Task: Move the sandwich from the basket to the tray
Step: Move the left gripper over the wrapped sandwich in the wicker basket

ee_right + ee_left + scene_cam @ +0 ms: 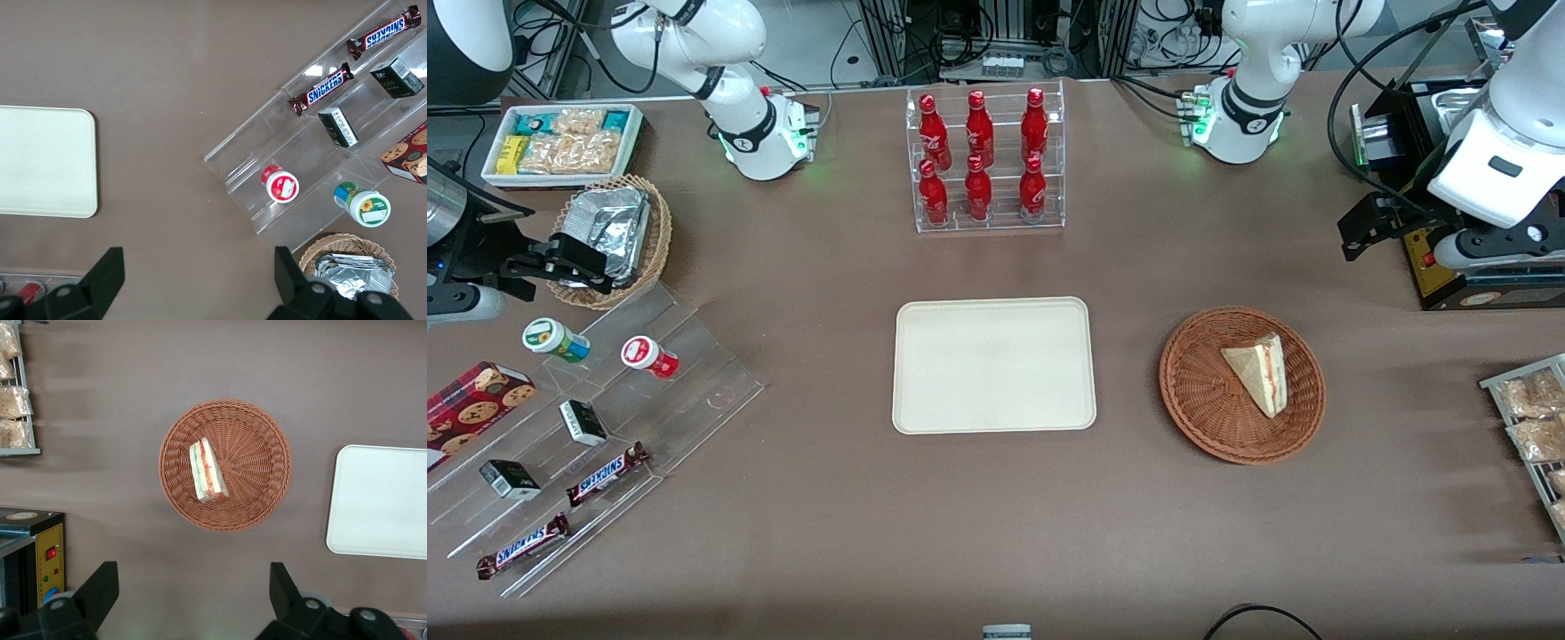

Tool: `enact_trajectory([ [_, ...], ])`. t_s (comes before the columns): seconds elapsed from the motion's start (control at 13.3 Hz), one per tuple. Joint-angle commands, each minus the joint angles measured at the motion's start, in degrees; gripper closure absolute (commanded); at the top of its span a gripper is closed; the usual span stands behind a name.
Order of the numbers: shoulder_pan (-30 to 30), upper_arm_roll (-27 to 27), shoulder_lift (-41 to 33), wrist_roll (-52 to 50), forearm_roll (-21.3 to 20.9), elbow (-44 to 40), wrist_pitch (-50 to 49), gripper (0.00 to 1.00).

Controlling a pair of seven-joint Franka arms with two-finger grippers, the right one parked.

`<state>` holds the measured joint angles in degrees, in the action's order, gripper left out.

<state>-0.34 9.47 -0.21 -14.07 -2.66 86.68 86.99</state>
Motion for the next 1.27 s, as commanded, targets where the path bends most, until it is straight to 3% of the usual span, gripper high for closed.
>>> enact_trajectory([
  [0.0,-0.54,-0.59,-0.23,0.88,-0.42,-0.19,-0.42,0.00],
  [0.38,-0.36,-0.68,0.38,1.15,0.29,5.14,1.24,0.00],
  [0.67,0.16,-0.95,-0.93,1.15,0.29,19.11,16.51,0.00],
  [1.2,0.25,-1.74,0.12,-2.61,1.25,33.36,35.76,0.00],
])
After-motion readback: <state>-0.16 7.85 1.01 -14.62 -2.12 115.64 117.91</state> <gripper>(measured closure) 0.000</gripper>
